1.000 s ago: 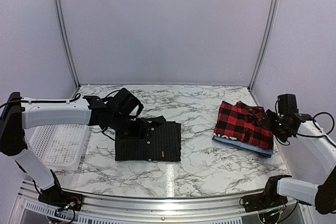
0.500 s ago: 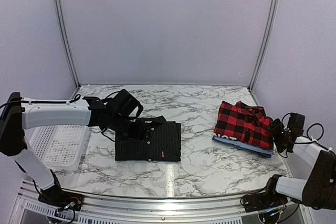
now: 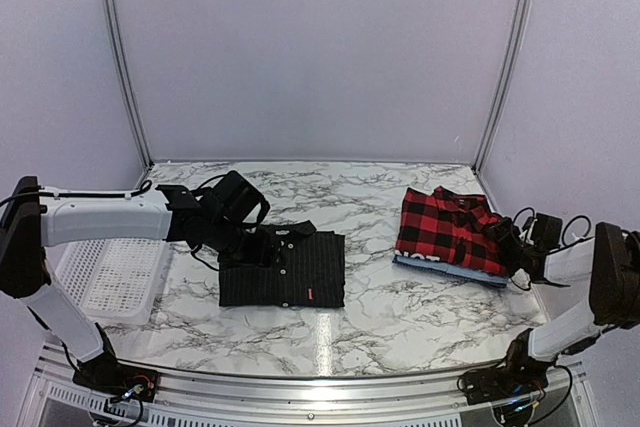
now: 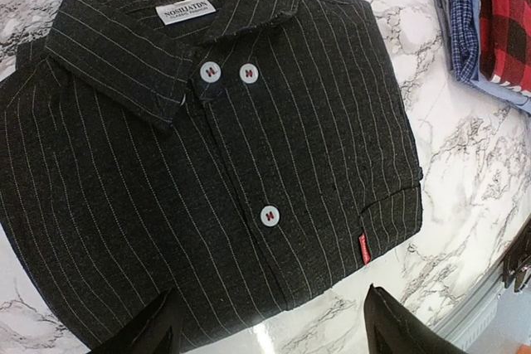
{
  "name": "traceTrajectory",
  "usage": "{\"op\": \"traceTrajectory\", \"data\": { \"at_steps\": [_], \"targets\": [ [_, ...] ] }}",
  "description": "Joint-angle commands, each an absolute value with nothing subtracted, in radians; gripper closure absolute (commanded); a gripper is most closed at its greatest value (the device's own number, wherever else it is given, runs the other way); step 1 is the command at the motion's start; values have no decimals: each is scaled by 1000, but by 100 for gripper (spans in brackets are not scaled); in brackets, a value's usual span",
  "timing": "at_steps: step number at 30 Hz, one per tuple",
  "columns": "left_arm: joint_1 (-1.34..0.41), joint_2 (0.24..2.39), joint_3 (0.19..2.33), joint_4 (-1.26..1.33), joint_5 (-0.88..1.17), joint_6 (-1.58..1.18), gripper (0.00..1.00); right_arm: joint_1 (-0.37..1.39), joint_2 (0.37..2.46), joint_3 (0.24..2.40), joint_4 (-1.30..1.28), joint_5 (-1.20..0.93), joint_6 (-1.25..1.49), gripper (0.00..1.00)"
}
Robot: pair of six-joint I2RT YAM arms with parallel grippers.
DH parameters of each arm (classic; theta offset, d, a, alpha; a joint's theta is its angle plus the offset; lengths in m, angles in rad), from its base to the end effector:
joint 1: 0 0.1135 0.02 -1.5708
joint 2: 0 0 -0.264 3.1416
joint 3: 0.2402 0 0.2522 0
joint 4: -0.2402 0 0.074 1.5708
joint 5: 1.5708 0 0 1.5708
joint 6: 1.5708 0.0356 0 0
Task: Fold and stack the long sleeve shirts
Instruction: Move the square-folded shirt to the center of the board, then pick up the square-folded shirt from the center of the board.
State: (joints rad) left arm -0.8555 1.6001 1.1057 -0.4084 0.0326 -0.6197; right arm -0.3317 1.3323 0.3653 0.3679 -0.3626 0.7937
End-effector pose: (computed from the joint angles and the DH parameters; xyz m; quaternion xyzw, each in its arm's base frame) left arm 0.2219 -0.2572 0.2279 0.1164 0.9374 -0.2318 0.2322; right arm 0.2260 -0.0645 0.1419 0.3928 0.7806 0.2604 0.4106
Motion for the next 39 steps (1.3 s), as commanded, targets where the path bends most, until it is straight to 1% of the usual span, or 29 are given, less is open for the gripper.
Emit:
{"op": "traceTrajectory", "data": {
  "at_steps": [1, 7, 12, 15, 18, 20, 23, 25, 28, 33, 35, 39],
  "targets": [
    [-840, 1576, 1093, -401, 13, -615, 22, -217, 1422, 474, 487, -427, 821, 2],
    [-801, 1558, 1059, -400, 7, -626, 22, -91, 1591, 640, 474, -426, 793, 2],
    [-743, 1531, 1015, -399, 6, -635, 22, -72, 1656, 731, 395, -415, 733, 2],
    [-710, 1510, 996, -400, 6, -630, 21, -72, 1646, 804, 236, -361, 648, 2],
    [-680, 1493, 984, -403, 6, -622, 20, -72, 1607, 909, -23, -234, 530, 2],
    [-662, 1487, 974, -408, -17, -614, 19, -72, 1564, 956, -146, -152, 450, 1],
    [-629, 1491, 960, -411, -12, -602, 19, -54, 1502, 1002, -248, -157, 377, 2],
    [-609, 1497, 957, -413, -7, -587, 19, -8, 1482, 1031, -318, -143, 346, 3],
    [-592, 1508, 965, -411, -3, -560, 19, 114, 1455, 1041, -367, -122, 348, 4],
    [-571, 1540, 972, -412, 9, -523, 19, 323, 1420, 1018, -366, -110, 419, 9],
    [-559, 1564, 973, -410, 39, -509, 19, 416, 1429, 1016, -361, -107, 455, 11],
    [-552, 1608, 980, -409, 68, -492, 18, 569, 1469, 1022, -332, -91, 517, 12]
  ]
}}
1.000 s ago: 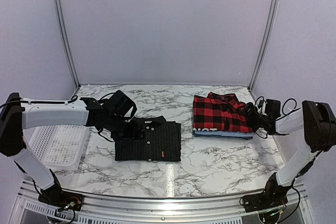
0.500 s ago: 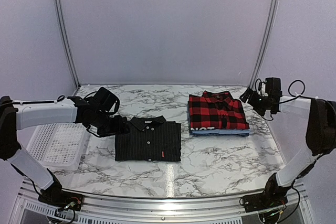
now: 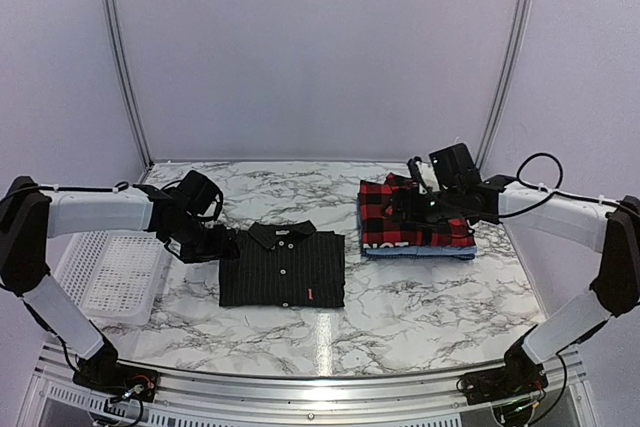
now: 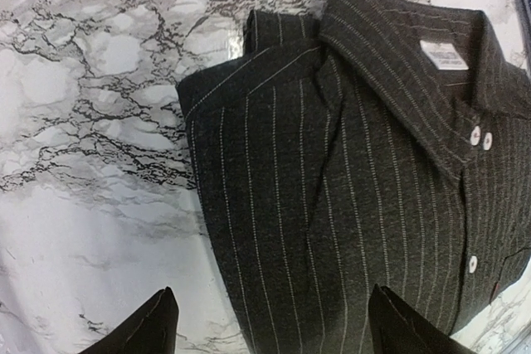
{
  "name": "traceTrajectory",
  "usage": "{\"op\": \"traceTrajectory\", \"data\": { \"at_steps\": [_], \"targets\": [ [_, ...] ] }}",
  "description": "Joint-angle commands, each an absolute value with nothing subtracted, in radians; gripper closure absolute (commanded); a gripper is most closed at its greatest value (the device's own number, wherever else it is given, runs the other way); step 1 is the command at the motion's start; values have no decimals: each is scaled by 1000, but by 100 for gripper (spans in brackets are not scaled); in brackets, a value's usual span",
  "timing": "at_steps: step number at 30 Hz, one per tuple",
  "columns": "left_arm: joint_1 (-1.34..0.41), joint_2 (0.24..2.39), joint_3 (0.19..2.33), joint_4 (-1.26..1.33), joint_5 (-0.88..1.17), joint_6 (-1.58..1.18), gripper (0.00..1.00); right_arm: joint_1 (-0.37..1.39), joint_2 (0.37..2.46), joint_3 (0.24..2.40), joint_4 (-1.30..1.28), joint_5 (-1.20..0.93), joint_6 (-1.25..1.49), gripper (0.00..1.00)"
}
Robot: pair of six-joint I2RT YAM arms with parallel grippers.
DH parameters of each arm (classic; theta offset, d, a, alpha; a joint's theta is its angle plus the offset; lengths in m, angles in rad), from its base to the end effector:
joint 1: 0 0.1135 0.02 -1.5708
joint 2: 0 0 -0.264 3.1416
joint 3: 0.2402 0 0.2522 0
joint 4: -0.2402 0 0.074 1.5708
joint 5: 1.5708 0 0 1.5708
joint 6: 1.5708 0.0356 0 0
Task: Fold and stack the long sleeve shirts
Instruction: Pick up the square-folded shirt from the center of the board.
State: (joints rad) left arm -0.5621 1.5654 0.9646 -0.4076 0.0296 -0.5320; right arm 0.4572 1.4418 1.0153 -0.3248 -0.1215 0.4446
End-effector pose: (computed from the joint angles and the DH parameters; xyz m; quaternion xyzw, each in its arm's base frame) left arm 0.2643 -0.1677 0.1958 0.0186 0.9604 -0.1565 0.2296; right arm 0.2796 0.1424 0.2540 -0.0299 0.9154 0.2234 0.3336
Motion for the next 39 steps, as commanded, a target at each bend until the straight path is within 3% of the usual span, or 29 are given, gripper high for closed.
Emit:
{"op": "traceTrajectory", "data": {
  "at_steps": [1, 10, 24, 31, 35, 39],
  "targets": [
    [-552, 1617, 981, -408, 70, -491, 18, 601, 1484, 1025, -322, -87, 535, 13],
    [-551, 1656, 954, -389, 55, -492, 15, 791, 1678, 1084, -214, -106, 616, 17],
    [-555, 1715, 885, -272, 140, -537, 20, 823, 1881, 1103, -130, -31, 687, 33],
    [-558, 1732, 861, -231, 172, -571, 41, 838, 1944, 1142, -146, -30, 679, 40],
    [-566, 1729, 857, -204, 202, -602, 61, 855, 1963, 1173, -177, -7, 672, 53],
    [-572, 1711, 863, -192, 215, -630, 83, 866, 1983, 1243, -253, 54, 643, 77]
  ]
}}
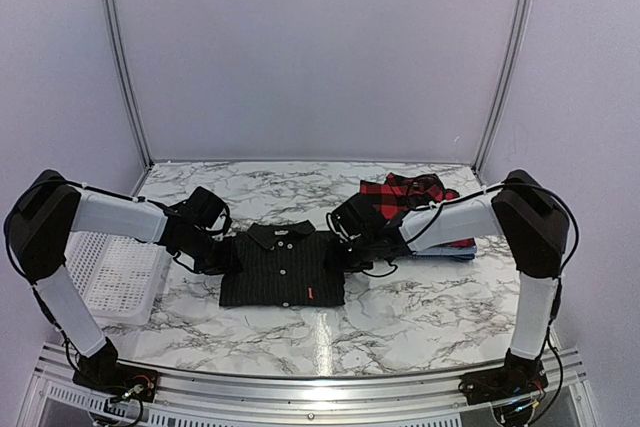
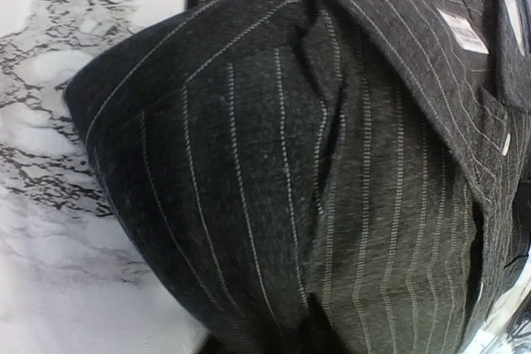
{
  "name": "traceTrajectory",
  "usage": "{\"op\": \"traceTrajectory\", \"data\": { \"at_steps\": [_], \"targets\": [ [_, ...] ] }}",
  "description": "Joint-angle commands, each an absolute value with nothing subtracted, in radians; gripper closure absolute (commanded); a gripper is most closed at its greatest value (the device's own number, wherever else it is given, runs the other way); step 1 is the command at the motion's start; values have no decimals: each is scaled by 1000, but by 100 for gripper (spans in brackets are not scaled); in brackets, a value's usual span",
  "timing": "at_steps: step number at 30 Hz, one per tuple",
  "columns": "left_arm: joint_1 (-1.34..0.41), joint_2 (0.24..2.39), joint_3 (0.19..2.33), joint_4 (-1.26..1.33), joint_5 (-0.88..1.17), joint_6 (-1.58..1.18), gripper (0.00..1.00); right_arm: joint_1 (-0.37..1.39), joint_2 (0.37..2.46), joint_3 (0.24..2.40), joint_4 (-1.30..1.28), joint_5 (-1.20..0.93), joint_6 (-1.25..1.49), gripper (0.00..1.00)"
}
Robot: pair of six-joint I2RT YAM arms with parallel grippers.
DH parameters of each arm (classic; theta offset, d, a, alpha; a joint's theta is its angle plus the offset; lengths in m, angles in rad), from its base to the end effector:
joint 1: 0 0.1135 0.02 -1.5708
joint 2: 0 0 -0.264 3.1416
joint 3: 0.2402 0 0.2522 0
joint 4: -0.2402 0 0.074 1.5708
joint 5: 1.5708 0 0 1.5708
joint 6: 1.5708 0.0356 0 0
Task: Fold and stack the long sleeve shirts
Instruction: Pick up the square-folded shirt from the center of the board, then place the square-folded shirt on the square-folded shirt.
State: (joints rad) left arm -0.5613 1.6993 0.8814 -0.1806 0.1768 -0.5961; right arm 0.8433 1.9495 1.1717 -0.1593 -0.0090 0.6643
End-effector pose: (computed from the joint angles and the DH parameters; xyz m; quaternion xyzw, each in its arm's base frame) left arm 0.2711 -0.1778 0.1459 0.0083 0.9559 -0.2247 0.1891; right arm 0.2652 0.2983 0.1413 -0.0863 0.9463 0.2164 0.2242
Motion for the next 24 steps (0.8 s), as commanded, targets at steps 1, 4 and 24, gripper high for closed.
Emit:
{"op": "traceTrajectory", "data": {
  "at_steps": [1, 4, 24],
  "targets": [
    [-573, 1700, 865, -191, 216, -639, 88, 869, 1985, 1266, -273, 69, 635, 84],
    [-577, 1663, 871, -189, 218, -660, 100, 875, 1983, 1307, -315, 95, 608, 100],
    [-615, 1438, 1077, -293, 164, -680, 100, 867, 1905, 1648, -563, 159, 401, 100]
  ]
}}
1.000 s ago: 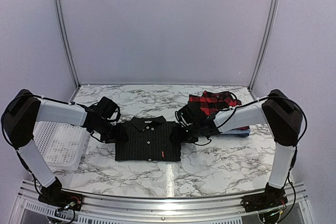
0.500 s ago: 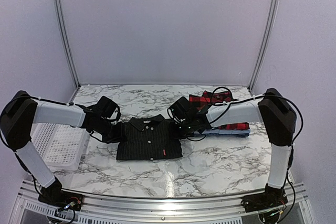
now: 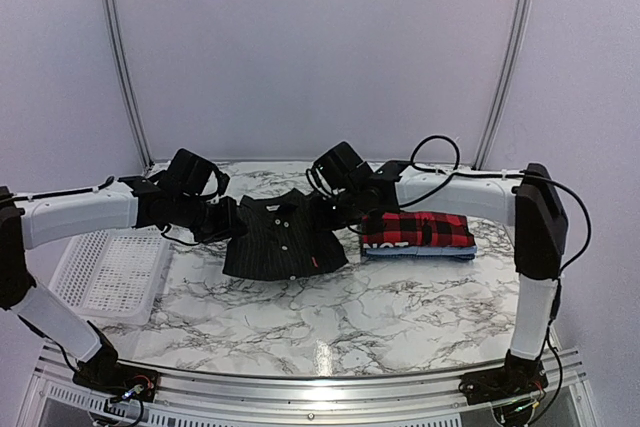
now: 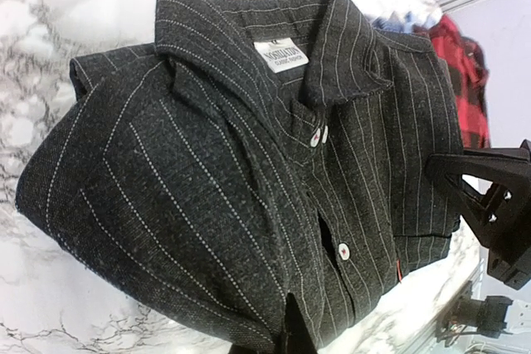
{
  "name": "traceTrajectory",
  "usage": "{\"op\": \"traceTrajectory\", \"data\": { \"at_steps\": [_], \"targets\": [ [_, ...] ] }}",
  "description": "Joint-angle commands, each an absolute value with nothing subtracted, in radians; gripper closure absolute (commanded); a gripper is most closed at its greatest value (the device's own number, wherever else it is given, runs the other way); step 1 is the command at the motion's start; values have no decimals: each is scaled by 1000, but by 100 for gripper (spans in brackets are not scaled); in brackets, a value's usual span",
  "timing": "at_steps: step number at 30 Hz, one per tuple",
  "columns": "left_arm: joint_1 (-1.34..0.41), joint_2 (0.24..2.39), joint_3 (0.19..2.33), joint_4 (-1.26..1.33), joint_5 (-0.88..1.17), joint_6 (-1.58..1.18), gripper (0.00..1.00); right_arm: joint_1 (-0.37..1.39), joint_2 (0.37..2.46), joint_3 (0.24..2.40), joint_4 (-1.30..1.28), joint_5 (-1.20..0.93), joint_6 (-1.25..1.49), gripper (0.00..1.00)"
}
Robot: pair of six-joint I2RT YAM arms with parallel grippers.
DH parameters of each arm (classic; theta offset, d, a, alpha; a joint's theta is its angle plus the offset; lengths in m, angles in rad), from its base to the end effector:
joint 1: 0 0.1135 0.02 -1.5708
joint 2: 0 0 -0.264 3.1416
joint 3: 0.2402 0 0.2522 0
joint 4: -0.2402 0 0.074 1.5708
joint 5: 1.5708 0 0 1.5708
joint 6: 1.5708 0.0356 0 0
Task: Fold and stack the long sleeve shirts
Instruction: Place the square-folded shirt on the square-folded shirt.
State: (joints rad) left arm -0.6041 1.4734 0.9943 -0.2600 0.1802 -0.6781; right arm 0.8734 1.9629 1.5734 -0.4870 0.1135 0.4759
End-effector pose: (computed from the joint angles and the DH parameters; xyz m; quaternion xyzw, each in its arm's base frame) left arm 0.2597 -0.1870 0.2431 0.0026 0.9118 -0.3066 0.2732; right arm 0.2858 0.3349 0.2359 -0.1664 0.9242 0.1705 0.2986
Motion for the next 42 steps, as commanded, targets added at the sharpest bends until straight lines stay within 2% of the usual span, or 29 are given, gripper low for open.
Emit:
{"op": "traceTrajectory", "data": {
  "at_steps": [1, 9, 18, 26, 31, 42],
  "targets": [
    [-621, 1441, 1108, -294, 162, -680, 100, 858, 1896, 1649, -568, 164, 386, 100],
    [-691, 1617, 1385, -265, 142, -685, 100, 700, 1753, 1550, -577, 254, 287, 100],
    [-794, 2007, 1805, -178, 146, -705, 100, 407, 1579, 1348, -512, 210, 207, 100],
    [-856, 2332, 2153, -130, 179, -758, 100, 250, 1541, 1258, -489, 200, 174, 100],
    [-861, 2430, 2241, -108, 183, -802, 100, 205, 1534, 1242, -489, 224, 183, 100],
    [-875, 2428, 2237, -68, 193, -834, 100, 163, 1513, 1257, -509, 259, 198, 100]
  ]
}}
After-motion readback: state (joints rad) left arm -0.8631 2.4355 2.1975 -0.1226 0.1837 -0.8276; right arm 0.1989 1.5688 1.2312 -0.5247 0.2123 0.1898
